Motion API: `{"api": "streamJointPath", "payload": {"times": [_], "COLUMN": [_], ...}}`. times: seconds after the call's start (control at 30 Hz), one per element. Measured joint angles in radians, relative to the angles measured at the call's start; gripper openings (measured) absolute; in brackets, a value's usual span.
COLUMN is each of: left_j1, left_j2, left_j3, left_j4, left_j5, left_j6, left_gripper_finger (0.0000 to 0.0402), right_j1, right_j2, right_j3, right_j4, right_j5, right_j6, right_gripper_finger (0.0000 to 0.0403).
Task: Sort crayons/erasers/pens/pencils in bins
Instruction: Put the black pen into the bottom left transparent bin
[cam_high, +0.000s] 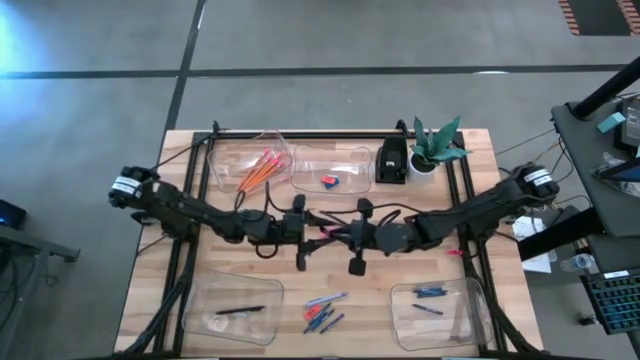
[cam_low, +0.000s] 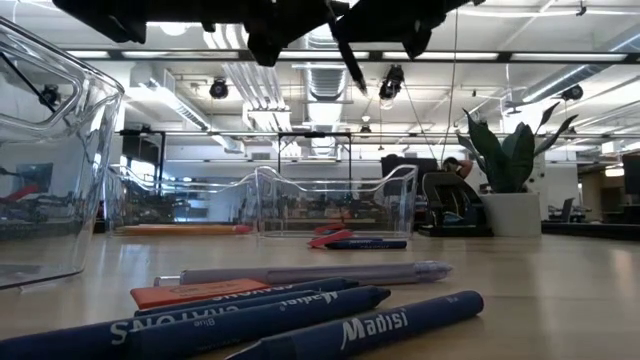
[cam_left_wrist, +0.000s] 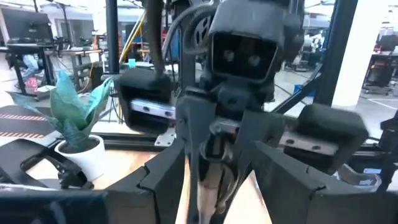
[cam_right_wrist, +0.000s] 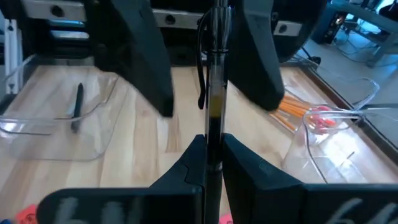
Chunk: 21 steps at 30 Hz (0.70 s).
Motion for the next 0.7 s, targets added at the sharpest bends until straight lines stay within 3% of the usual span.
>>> {"api": "streamJointPath", "payload": {"times": [0.37,0.7], "left_j1": [0.0,0.0], "left_j2": [0.004,0.003], "left_j3": [-0.002,-0.006], "left_j4": [-0.011,-0.011], "left_j5": [-0.002,-0.008], "left_j6": [-0.006,-0.005], "left_gripper_finger": [0.0163,0.004], "right_j1": [0.0,0.0], "right_j2": [0.017,0.017], "right_j3": [0.035,0.035], "right_j4": [0.001,-0.006], "right_j5": [0.008,0.013], "right_j6": [-0.033,-0.032], "right_gripper_finger": [0.0023,0.0023]}}
